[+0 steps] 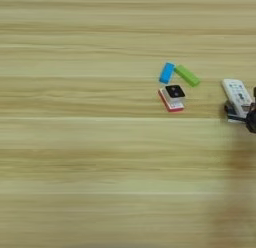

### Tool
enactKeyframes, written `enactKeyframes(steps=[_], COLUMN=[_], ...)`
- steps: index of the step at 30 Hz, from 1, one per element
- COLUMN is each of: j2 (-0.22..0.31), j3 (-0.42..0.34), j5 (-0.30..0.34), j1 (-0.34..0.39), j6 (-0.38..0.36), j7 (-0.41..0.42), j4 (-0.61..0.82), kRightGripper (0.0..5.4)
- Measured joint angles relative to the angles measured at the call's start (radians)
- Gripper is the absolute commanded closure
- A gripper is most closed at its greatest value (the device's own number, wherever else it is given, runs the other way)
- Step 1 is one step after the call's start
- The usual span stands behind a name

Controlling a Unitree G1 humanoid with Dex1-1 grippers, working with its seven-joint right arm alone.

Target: Move the objects on the table

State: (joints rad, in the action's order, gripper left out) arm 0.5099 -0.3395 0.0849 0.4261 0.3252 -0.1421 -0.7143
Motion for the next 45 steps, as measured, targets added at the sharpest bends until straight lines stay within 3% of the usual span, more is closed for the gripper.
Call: enactKeyframes(steps=[4, 27, 45], j2=[0.003, 0.004, 0.004], j3=[0.001, 0.022, 0.026], j5=[0.0, 0.0, -0.001], j1=[0.003, 0.02, 0.021], j6=[0.0, -0.008, -0.016], j7=[-0.006, -0.039, -0.04], j4=[-0.006, -0.032, -0.039], kRightGripper=[0.12, 2.45, 2.49])
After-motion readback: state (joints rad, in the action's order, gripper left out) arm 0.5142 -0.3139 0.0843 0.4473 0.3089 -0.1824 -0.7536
